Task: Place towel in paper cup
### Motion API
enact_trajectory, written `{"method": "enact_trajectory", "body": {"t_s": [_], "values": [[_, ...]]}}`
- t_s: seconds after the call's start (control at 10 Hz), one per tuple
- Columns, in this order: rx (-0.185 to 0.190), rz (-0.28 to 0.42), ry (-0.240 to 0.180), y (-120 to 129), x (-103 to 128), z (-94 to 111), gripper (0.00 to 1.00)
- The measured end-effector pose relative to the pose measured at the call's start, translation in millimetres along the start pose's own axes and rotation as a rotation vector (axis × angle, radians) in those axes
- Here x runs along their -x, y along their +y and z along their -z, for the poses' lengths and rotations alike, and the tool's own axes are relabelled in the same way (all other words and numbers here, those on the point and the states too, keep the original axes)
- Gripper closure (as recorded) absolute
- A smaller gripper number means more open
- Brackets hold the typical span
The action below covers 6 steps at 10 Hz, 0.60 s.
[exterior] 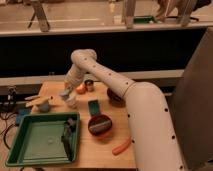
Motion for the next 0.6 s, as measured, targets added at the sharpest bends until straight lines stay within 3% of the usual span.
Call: {"method": "enact_trajectory", "body": {"t_s": [0.6], "values": [[-0.06, 0.028, 0.039, -3.8, -2.6, 0.0, 1.0]]}}
